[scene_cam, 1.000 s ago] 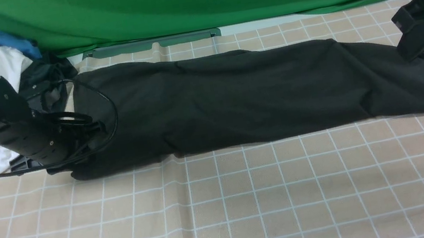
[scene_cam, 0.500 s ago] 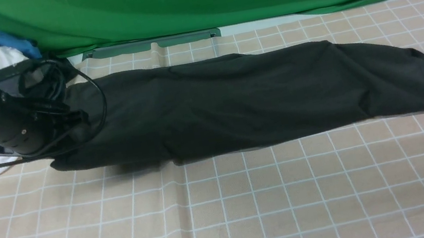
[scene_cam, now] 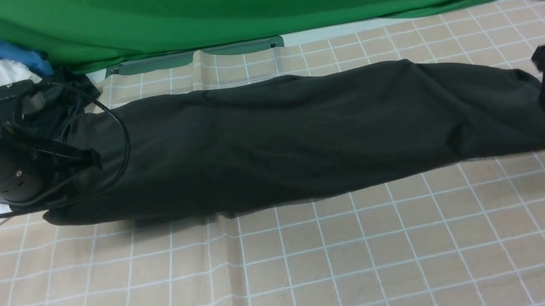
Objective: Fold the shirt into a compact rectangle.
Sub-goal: 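Pull the folded dark garment lengthwise by its ends to straighten it flat on the table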
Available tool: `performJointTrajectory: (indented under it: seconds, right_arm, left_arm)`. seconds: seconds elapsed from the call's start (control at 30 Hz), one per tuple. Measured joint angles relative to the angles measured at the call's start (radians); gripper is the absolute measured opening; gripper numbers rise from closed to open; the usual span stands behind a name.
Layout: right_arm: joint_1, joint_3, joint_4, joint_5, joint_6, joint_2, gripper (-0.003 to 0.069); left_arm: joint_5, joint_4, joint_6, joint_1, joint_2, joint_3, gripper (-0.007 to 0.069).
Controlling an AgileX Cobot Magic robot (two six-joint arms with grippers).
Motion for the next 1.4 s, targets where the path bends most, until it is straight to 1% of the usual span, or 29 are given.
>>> performJointTrajectory:
  seconds: [0.13,0.2,0.27,0.3,0.33,0.37,0.4,0.43,0.47,0.57,0.63,0.73,0.87,1.07,1.2,1.3,1.37,1.4]
  right_arm:
    - [0.000,0.000,0.001,-0.038,0.002,0.070,0.0568]
    - [0.000,0.000,0.003,-0.052,0.002,0.102,0.0558]
    - [0.000,0.000,0.012,-0.058,-0.007,0.128,0.0482]
    - [-0.001,0.000,0.016,-0.059,-0.017,0.134,0.0428]
    - [-0.001,0.000,0.019,-0.059,-0.034,0.138,0.0337]
    - [-0.001,0.000,0.023,-0.059,-0.044,0.139,0.0230]
    - [-0.001,0.000,0.024,-0.057,-0.055,0.139,0.0148]
    - [-0.001,-0.001,0.025,-0.053,-0.060,0.138,0.0111]
    - [-0.003,-0.001,0.027,-0.036,-0.070,0.126,0.0087]
    - [-0.012,0.000,0.027,0.012,-0.080,0.092,0.0087]
    - [-0.022,0.015,0.017,0.087,-0.085,0.017,0.0087]
    - [-0.029,0.087,-0.007,0.148,-0.082,-0.080,0.0087]
    - [-0.029,0.242,-0.034,0.169,-0.056,-0.192,0.0087]
    - [-0.029,0.453,-0.057,0.174,-0.050,-0.345,0.0087]
    - [-0.029,0.580,-0.105,0.158,-0.031,-0.415,0.0090]
    - [-0.029,0.643,-0.123,0.125,-0.004,-0.433,0.0123]
    - [-0.029,0.661,-0.135,0.102,0.009,-0.433,0.0167]
    - [-0.029,0.671,-0.135,0.089,0.021,-0.433,0.0211]
  left_arm:
    - [0.000,0.001,0.000,0.000,0.000,0.000,0.0056]
    - [0.000,0.001,0.000,0.000,0.000,0.000,0.0056]
    - [0.000,0.001,0.000,0.000,0.000,0.000,0.0056]
    - [0.000,0.001,0.000,0.000,0.000,0.000,0.0056]
    - [0.000,0.001,0.000,0.000,0.000,0.000,0.0056]
    - [0.000,0.001,0.000,0.000,0.000,0.000,0.0056]
    - [0.001,0.001,0.000,0.000,-0.001,0.000,0.0056]
    - [0.005,0.001,0.000,0.000,-0.004,0.000,0.0056]
    - [0.014,0.000,0.000,0.000,-0.013,0.000,0.0056]
    - [0.037,0.003,0.000,0.000,-0.039,0.001,0.0056]
    - [0.100,0.010,0.000,0.000,-0.085,0.001,0.0056]
    - [0.167,0.017,-0.017,0.000,-0.132,0.026,0.0056]
    - [0.233,0.020,-0.032,0.000,-0.191,0.110,0.0056]
    - [0.313,0.036,-0.074,0.000,-0.307,0.243,0.0056]
    - [0.374,0.058,-0.078,0.000,-0.370,0.306,0.0056]
    - [0.402,0.065,-0.078,0.000,-0.394,0.342,0.0056]
    - [0.408,0.067,-0.078,0.000,-0.396,0.349,0.0059]
    - [0.408,0.071,-0.078,0.000,-0.396,0.349,0.0071]
